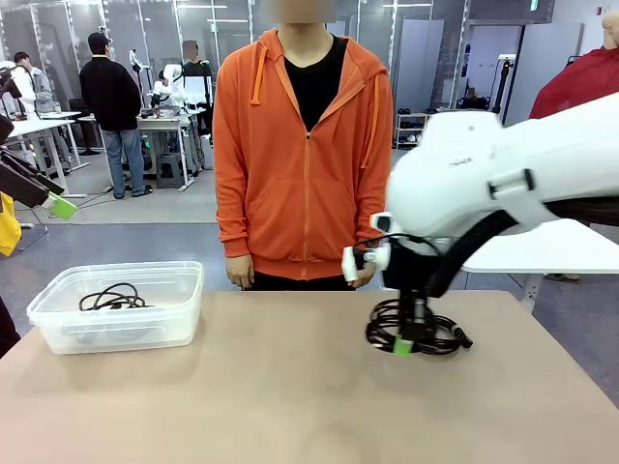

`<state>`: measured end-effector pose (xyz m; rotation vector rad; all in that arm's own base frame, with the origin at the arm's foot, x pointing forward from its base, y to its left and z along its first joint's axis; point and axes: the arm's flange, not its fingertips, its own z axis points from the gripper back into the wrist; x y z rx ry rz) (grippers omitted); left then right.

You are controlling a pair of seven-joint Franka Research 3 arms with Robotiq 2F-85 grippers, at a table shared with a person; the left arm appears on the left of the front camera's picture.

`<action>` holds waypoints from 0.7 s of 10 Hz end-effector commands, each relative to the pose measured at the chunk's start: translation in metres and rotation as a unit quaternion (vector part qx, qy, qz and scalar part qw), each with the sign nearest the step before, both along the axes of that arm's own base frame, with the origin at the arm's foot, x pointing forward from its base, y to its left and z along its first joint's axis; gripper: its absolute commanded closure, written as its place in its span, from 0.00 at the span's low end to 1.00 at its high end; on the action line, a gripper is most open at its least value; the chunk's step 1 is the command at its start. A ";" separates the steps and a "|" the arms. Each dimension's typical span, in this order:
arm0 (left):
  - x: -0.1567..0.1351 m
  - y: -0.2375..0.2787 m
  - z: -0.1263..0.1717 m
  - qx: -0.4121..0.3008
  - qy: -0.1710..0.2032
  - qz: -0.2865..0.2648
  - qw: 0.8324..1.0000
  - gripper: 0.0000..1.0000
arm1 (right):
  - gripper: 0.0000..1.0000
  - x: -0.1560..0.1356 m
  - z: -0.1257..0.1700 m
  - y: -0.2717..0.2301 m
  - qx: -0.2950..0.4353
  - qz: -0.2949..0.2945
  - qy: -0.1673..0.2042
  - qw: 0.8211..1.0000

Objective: Organize and store the cables.
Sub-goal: Place the USB Extension Cable into the Organizing box.

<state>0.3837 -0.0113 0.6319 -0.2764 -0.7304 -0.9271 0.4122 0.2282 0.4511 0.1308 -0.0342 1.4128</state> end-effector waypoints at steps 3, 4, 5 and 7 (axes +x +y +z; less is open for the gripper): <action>0.000 -0.001 0.000 0.006 0.002 0.009 1.000 0.00 | 1.00 0.022 -0.026 0.095 0.007 -0.014 -0.018 1.000; 0.000 -0.001 0.000 0.006 0.002 0.009 1.000 0.00 | 1.00 0.022 -0.039 0.114 0.006 -0.014 -0.023 1.000; 0.000 -0.001 0.000 0.006 0.002 0.009 1.000 0.00 | 1.00 0.020 -0.054 0.133 0.003 -0.010 -0.028 1.000; 0.000 -0.001 0.000 0.006 0.002 0.009 1.000 0.00 | 1.00 0.015 -0.087 0.152 0.001 0.001 -0.021 1.000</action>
